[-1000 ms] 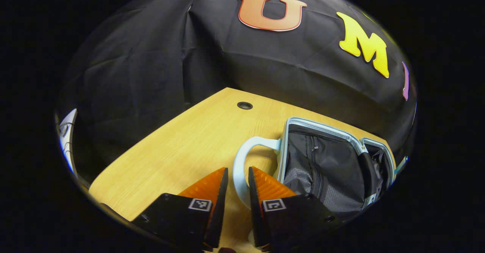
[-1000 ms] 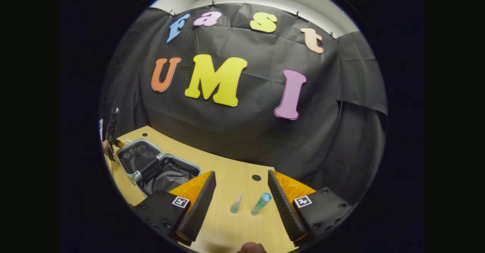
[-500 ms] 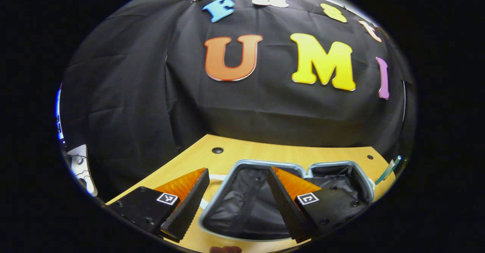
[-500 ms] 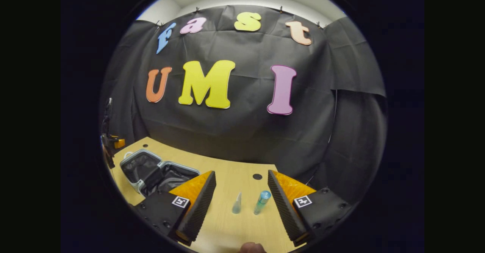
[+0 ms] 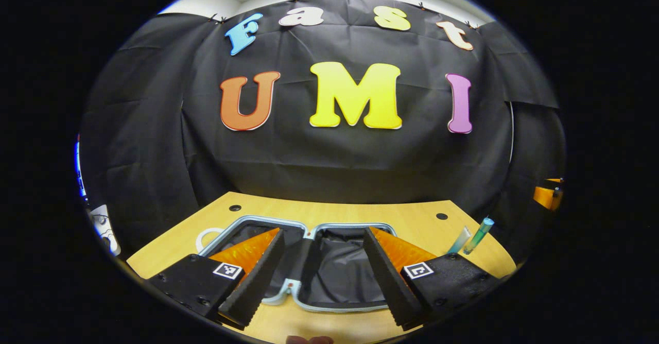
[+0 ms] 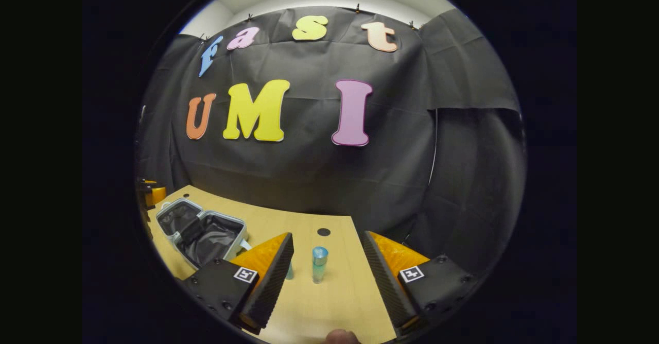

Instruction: First open the suitcase, pack the skin care products into it, and then close the suitcase.

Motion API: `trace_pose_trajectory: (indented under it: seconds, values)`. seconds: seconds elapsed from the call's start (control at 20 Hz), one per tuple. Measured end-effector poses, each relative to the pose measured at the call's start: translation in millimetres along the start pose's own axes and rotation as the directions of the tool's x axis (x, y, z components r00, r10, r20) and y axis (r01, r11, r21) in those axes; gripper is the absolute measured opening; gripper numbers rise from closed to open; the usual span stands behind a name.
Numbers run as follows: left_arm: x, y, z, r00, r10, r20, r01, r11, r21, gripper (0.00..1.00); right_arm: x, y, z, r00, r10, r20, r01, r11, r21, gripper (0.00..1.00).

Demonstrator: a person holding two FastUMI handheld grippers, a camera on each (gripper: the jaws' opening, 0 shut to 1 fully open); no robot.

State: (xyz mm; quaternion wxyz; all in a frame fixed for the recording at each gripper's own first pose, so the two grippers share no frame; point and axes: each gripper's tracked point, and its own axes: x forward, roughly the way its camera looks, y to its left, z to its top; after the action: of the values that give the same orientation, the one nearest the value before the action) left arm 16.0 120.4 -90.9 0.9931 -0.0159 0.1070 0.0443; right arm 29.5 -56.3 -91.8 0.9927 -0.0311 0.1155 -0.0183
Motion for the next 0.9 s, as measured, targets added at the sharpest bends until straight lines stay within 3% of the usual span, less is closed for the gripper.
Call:
trace_pose_trajectory:
  seconds: [0.25,0.5,0.75,0.9]
  values:
    - [9,-112,-20,0.983,-0.176,-0.049,0.176,0.984,0.006,0.98,5,-40,-11,1.0,-0.015,-0.026,0.016,1.0,0.016,0.83]
    - [26,-221,-68,0.922,-0.359,-0.148,0.367,0.93,0.03,0.98,2,-76,-22,0.997,-0.04,-0.059,0.04,0.999,-0.001,0.82]
    - [67,-277,-117,0.883,-0.406,-0.234,0.418,0.908,0.003,0.98,-10,-117,-40,0.987,-0.107,-0.117,0.106,0.994,-0.019,0.82]
    - [97,-288,-149,0.872,-0.396,-0.289,0.409,0.912,-0.014,0.96,-19,-142,-44,0.979,-0.153,-0.135,0.151,0.988,-0.031,0.82]
